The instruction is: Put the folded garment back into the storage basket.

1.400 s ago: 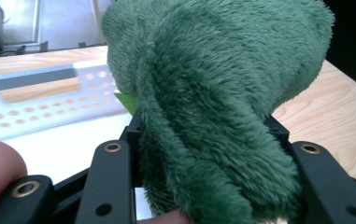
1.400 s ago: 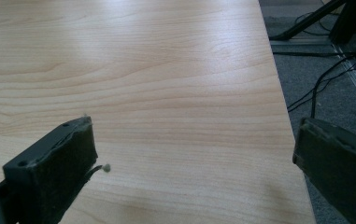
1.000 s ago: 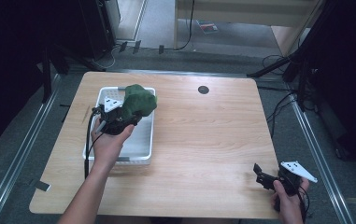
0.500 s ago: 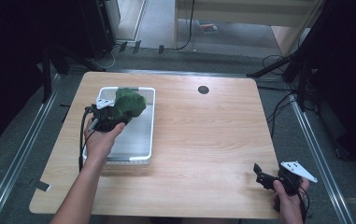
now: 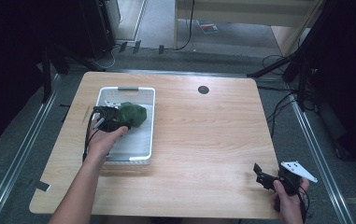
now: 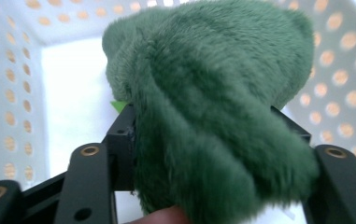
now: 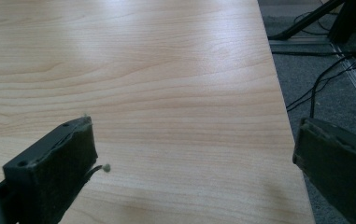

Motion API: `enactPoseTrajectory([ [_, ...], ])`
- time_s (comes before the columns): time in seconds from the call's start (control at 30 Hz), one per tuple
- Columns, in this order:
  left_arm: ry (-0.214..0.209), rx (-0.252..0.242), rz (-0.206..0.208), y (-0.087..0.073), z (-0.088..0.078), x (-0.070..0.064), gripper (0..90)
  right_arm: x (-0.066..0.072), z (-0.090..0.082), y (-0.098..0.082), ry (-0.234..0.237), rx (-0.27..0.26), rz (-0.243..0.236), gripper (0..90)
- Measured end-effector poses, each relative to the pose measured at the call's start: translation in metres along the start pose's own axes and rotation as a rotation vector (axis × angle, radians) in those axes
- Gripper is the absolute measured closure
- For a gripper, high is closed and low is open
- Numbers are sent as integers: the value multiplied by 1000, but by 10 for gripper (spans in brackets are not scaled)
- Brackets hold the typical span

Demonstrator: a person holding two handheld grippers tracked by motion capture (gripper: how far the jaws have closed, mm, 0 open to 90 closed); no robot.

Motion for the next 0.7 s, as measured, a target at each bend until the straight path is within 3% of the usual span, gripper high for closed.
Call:
enactPoseTrajectory([
  [0.13,1,11,-13,0,1,0,338,0,0,0,1,1,2,0],
  [0.27,-4,31,-19,0,-2,-1,134,0,0,0,1,1,3,0],
  [0.37,-16,11,-33,3,-6,-1,79,0,0,0,0,2,3,0],
  [0.47,-4,-1,-43,4,-11,0,76,0,0,0,0,2,3,0],
  [0.7,-66,-116,-19,11,-32,-9,76,0,0,0,-1,2,0,0],
])
Point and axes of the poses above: each handheld gripper's, and its own axes: z roughly forward along the jaws, y roughly out of its top, x roughly to its left, the point moved 5 cm from there along z, roughly forward along the jaws, and after that the axes turned 15 degrees about -y, right-handed, at the moved point
